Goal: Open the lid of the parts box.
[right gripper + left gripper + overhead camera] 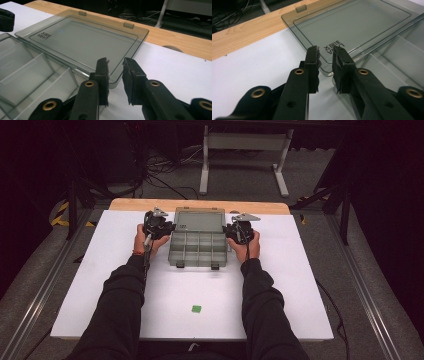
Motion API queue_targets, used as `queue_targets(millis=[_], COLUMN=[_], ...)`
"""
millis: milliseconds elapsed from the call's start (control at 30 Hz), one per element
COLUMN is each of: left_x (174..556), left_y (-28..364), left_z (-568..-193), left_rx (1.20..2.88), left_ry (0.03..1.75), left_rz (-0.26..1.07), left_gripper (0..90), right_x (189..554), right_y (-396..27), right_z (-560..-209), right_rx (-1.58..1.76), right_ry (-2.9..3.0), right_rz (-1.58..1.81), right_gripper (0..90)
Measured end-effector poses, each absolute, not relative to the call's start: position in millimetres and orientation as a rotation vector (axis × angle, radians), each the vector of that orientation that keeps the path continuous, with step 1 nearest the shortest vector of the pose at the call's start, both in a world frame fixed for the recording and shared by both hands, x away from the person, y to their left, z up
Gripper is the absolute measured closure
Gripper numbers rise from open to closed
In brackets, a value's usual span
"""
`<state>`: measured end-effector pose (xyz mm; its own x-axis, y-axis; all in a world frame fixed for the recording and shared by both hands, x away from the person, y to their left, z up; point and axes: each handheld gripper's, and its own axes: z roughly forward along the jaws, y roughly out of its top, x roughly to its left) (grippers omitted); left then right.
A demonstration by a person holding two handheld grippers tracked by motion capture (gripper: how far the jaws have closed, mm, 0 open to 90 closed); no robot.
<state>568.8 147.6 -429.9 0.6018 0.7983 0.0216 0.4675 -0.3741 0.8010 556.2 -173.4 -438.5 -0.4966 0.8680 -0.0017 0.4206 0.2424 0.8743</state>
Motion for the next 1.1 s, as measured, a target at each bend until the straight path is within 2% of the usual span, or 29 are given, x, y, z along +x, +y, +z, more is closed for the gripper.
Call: queue_targets(millis=[767, 1100], left_x=[517.9, 490.2], left_y=[162.5, 168.1], left_z=[-408.9, -402.7], left_rx=[2.066, 2.06], left_ry=[0.772, 0.669], left_rz=[0.626, 0.618], left_gripper=[71.5, 69.4], right_x=[509.9, 484.4], right_y=[-176.5, -176.2], right_z=[-422.7, -417.6], right_rx=[0.97, 0.853], right_ry=[2.077, 2.126], right_rz=[1.247, 1.247], right_gripper=[73.1, 72.8])
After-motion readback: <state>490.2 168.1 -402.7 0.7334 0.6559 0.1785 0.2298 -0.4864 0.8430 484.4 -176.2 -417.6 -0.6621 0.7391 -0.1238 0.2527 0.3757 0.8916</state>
